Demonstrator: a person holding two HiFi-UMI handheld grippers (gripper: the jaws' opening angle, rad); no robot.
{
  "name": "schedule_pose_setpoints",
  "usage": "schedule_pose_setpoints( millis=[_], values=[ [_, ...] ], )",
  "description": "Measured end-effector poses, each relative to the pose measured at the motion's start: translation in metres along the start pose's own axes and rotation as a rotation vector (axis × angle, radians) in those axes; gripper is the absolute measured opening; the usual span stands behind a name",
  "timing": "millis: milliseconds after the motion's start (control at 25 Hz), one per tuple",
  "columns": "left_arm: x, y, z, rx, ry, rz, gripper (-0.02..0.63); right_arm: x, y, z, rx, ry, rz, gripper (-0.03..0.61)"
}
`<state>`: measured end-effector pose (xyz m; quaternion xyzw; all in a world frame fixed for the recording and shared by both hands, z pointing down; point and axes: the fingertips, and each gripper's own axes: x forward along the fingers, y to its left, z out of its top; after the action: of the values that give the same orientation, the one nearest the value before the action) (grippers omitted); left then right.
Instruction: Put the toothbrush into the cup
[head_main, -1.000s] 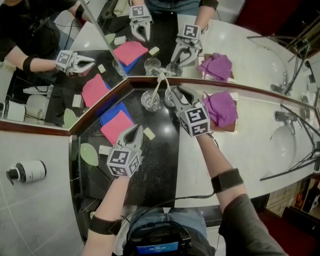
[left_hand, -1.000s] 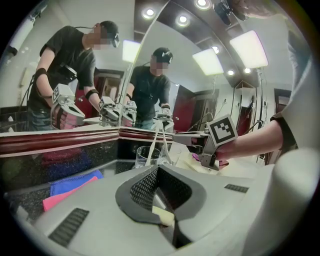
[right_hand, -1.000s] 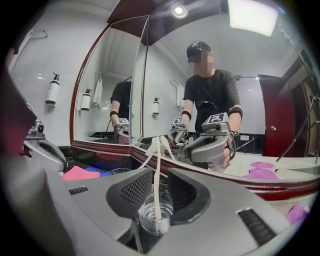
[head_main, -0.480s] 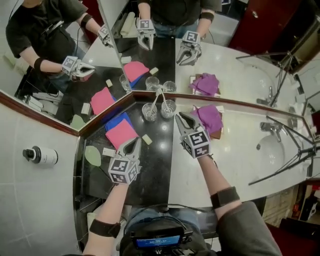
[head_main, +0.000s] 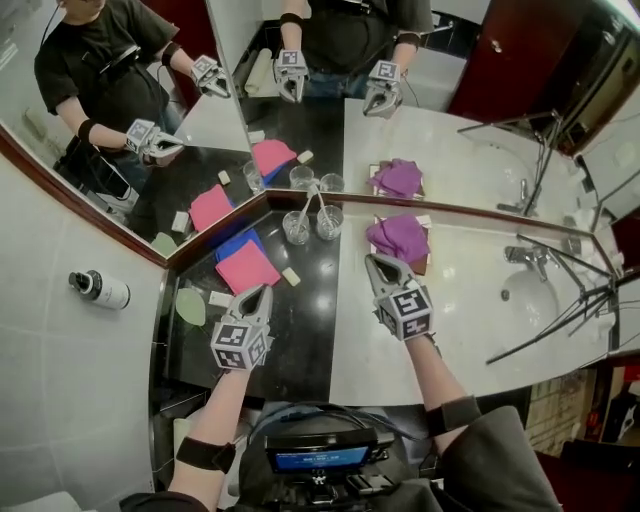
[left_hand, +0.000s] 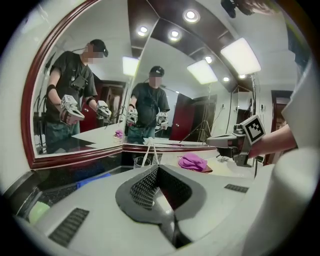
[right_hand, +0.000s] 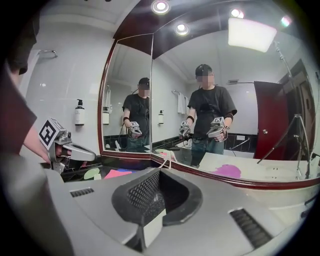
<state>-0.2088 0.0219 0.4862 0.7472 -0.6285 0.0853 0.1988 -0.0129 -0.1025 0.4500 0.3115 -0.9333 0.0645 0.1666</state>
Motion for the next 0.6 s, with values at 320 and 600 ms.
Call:
schedule_pose_setpoints(
  millis=[320,600],
  values=[
    [-0.019,-0.006,-0.004,0.006,0.01,-0.009,0.0,-0.056,-0.027,-0.018,0.097,-0.004,-0.104,0.018],
    [-0.029,-0.009,-0.002,-0.006,-0.001,-0.021,0.0,-0.086,-0.041,-0.038,0.125,0.01,-0.162,0.018]
  ],
)
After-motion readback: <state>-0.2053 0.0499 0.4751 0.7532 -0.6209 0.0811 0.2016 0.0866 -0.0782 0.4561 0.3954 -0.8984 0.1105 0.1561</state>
